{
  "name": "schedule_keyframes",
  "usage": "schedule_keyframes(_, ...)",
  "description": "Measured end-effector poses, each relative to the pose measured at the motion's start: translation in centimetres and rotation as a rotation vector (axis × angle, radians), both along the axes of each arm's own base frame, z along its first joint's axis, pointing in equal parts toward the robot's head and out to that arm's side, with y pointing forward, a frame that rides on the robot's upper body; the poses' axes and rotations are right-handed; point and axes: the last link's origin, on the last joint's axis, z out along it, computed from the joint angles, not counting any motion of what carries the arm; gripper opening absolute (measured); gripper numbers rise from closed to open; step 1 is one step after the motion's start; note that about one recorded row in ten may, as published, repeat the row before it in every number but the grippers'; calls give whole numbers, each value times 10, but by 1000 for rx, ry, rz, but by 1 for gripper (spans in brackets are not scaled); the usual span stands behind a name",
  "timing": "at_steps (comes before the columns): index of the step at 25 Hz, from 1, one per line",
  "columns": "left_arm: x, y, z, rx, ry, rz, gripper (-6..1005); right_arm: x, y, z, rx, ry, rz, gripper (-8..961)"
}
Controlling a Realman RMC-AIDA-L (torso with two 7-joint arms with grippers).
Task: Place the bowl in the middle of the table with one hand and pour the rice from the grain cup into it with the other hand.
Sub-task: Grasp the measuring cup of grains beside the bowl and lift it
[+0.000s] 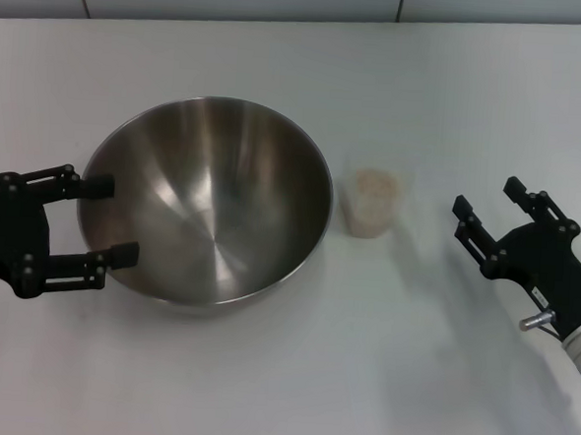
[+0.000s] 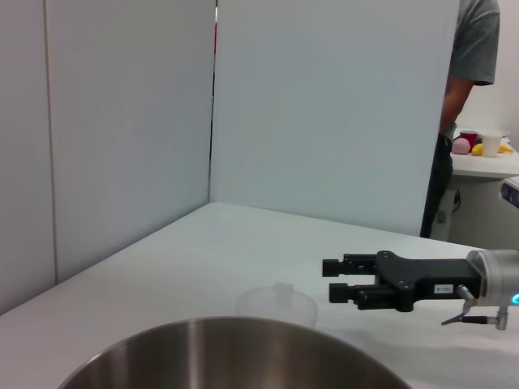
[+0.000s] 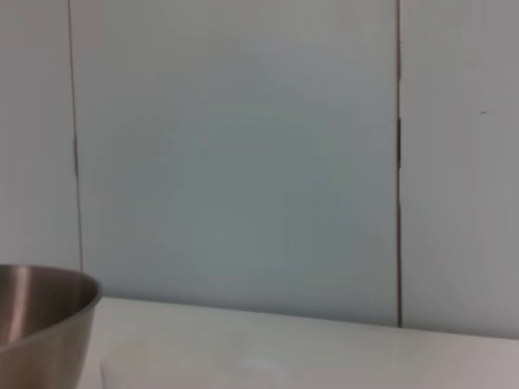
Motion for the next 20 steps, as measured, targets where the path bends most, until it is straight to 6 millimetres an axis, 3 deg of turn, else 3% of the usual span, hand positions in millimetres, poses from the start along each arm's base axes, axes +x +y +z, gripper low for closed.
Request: schedule_keyframes(20,1,6,2,25,0,-5,816,-10,26,-12,-73,-44,1,685)
